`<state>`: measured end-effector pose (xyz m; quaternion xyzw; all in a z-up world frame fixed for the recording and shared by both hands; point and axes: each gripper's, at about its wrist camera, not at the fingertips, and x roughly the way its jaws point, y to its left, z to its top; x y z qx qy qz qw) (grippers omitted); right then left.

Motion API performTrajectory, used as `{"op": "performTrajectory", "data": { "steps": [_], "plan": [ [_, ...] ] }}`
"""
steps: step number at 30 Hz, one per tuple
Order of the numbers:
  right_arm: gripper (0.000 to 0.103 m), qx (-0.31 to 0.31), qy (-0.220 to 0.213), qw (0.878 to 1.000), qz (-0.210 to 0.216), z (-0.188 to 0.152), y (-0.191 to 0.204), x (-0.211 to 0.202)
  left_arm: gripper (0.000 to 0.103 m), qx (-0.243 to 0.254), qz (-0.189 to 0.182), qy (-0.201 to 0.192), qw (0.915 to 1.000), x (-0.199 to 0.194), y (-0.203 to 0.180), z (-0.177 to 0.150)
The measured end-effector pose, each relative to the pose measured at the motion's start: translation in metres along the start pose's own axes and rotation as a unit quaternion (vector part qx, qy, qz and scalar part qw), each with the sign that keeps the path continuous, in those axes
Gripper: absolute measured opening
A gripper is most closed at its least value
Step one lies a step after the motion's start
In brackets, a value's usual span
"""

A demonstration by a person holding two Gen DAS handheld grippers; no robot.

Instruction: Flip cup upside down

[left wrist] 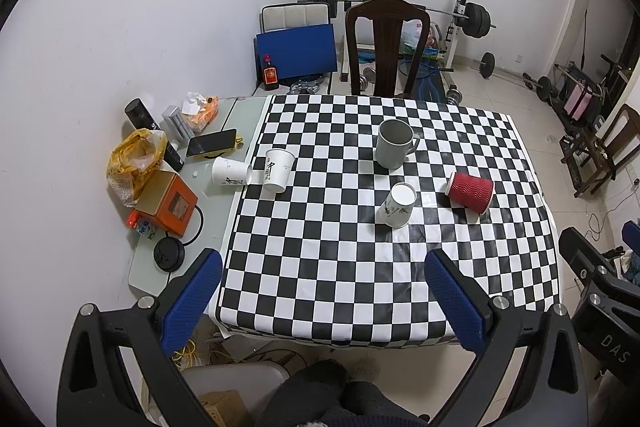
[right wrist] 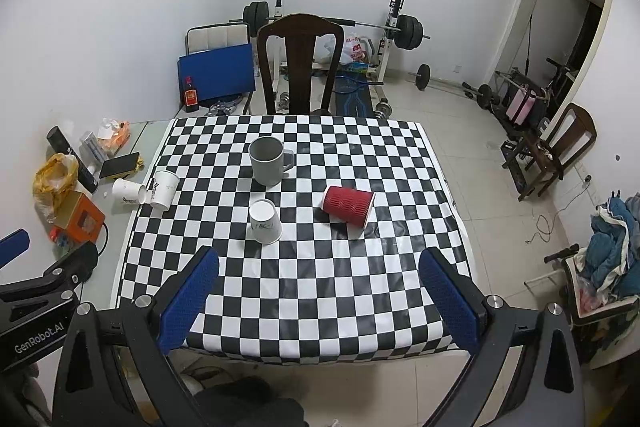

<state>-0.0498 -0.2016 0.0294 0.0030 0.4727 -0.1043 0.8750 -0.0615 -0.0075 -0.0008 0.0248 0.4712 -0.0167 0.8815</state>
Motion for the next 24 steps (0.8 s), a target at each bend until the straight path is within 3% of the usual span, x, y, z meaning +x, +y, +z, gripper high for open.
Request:
{"op": "performTrajectory", "data": {
  "steps": [24],
  "plan": [
    [0.101,-0.001,0.001,1.0,0.001,0.0023,0.0012,0.0,0.103,-0.002,0.0,0.001,1.0,-0.0004,0.0008,0.002]
  ]
}}
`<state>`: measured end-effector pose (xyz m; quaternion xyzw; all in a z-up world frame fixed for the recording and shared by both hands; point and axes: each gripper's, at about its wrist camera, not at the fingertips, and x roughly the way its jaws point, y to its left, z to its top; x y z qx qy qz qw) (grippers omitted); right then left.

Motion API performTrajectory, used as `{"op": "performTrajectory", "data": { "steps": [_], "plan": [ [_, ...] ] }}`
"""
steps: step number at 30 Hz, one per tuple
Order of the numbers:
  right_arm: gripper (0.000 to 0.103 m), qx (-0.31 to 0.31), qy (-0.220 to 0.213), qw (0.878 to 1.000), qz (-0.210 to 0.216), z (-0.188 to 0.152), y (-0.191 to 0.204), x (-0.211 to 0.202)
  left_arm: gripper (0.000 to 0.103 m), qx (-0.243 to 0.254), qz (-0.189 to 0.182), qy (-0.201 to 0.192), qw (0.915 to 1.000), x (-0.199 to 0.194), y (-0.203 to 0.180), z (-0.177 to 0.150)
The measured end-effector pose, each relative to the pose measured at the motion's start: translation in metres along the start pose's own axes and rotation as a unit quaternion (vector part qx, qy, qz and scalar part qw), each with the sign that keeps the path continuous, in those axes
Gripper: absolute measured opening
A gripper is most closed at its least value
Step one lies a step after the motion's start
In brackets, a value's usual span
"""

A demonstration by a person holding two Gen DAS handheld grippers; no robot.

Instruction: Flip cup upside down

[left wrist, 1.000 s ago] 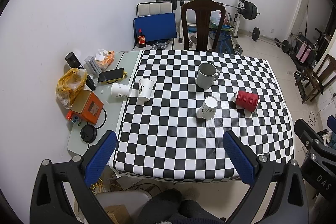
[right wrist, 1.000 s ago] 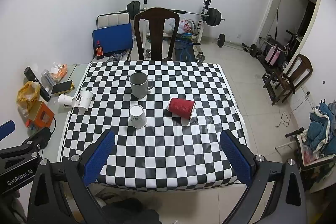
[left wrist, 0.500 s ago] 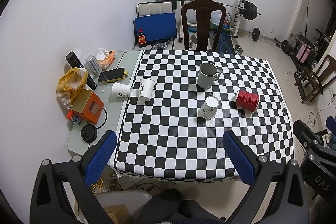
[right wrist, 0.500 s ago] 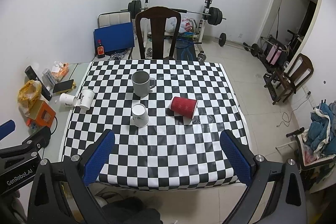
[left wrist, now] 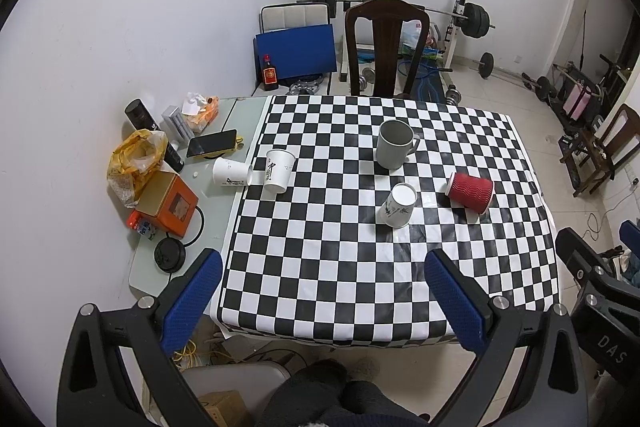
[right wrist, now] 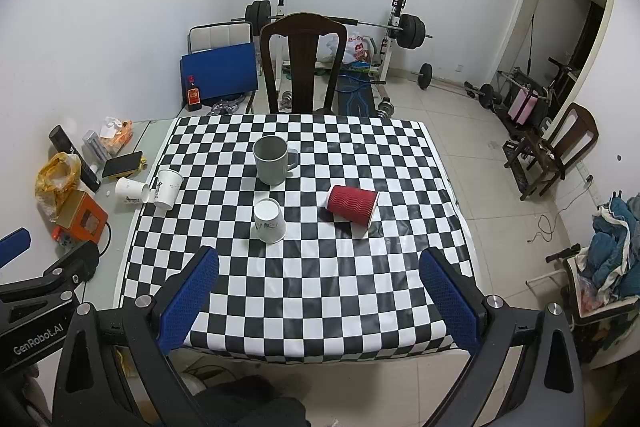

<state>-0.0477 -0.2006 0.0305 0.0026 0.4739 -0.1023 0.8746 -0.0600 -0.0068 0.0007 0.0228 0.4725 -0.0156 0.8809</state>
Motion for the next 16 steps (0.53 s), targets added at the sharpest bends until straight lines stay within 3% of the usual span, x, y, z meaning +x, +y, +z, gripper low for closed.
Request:
{"op": "performTrajectory", "data": {
  "steps": [16],
  "plan": [
    [0.101,-0.001,0.0,1.0,0.0,0.0017,0.0008,0.0003,0.103,0.0,-0.001,-0.001,1.0,-0.0004,0.0003,0.0009]
  ]
}}
